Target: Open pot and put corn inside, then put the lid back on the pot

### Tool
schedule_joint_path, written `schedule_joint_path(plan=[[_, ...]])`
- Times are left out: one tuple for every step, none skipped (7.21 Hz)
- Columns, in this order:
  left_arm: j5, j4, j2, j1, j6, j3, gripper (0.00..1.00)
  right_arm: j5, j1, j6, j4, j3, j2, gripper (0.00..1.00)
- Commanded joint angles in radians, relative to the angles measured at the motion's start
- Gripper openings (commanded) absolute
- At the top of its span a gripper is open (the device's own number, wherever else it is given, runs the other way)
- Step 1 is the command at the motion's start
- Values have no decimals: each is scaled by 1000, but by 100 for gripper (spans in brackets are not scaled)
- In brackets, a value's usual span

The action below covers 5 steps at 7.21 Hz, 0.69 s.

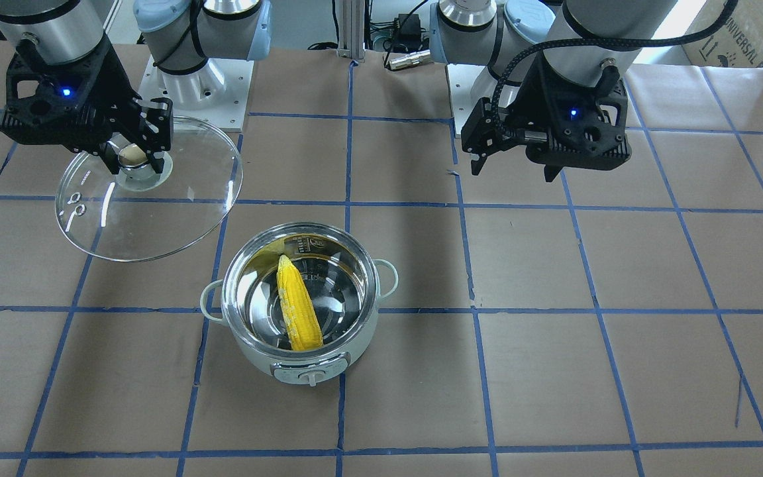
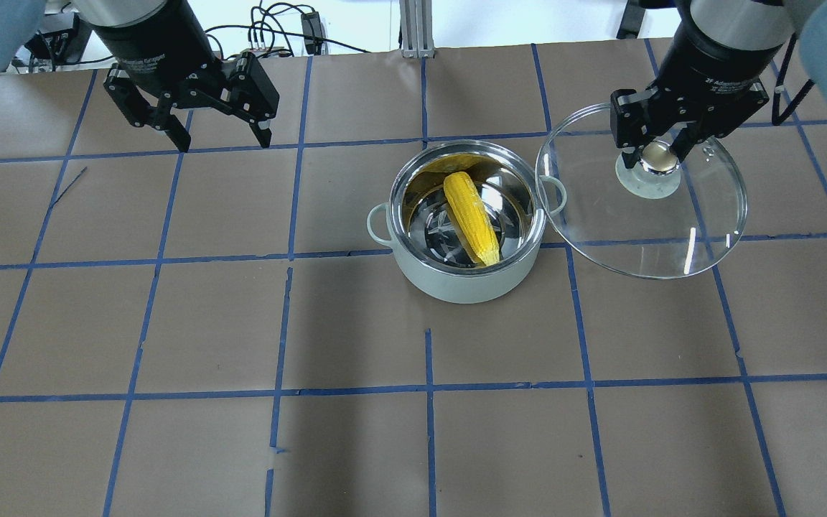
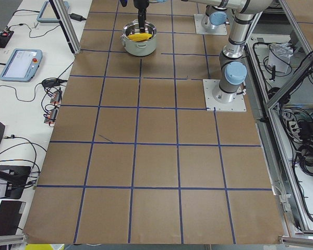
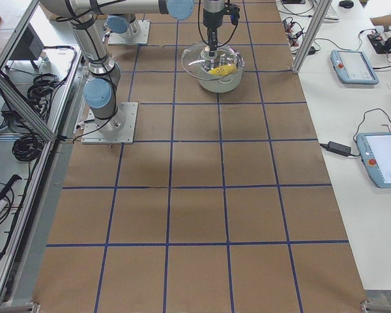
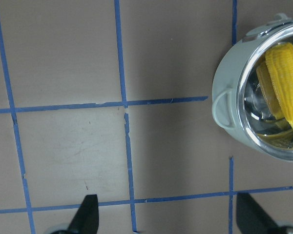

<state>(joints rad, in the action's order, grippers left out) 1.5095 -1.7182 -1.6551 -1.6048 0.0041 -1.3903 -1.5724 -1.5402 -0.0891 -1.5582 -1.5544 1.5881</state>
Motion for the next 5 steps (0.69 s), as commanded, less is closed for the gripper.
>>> schedule_joint_path(plan=[[-6, 2, 61, 45, 14, -68, 100, 0, 0, 0, 0, -1, 1, 26], [-5, 8, 70, 45, 5, -99, 100, 0, 0, 0, 0, -1, 0, 26], [-5, 55, 77, 45, 10, -125, 100, 0, 0, 0, 3, -1, 3, 26], [-5, 61, 90, 43, 13, -140, 100, 0, 0, 0, 0, 0, 3, 26], [-5, 60, 101, 45, 13, -142, 100, 0, 0, 2, 0, 11, 0, 26]])
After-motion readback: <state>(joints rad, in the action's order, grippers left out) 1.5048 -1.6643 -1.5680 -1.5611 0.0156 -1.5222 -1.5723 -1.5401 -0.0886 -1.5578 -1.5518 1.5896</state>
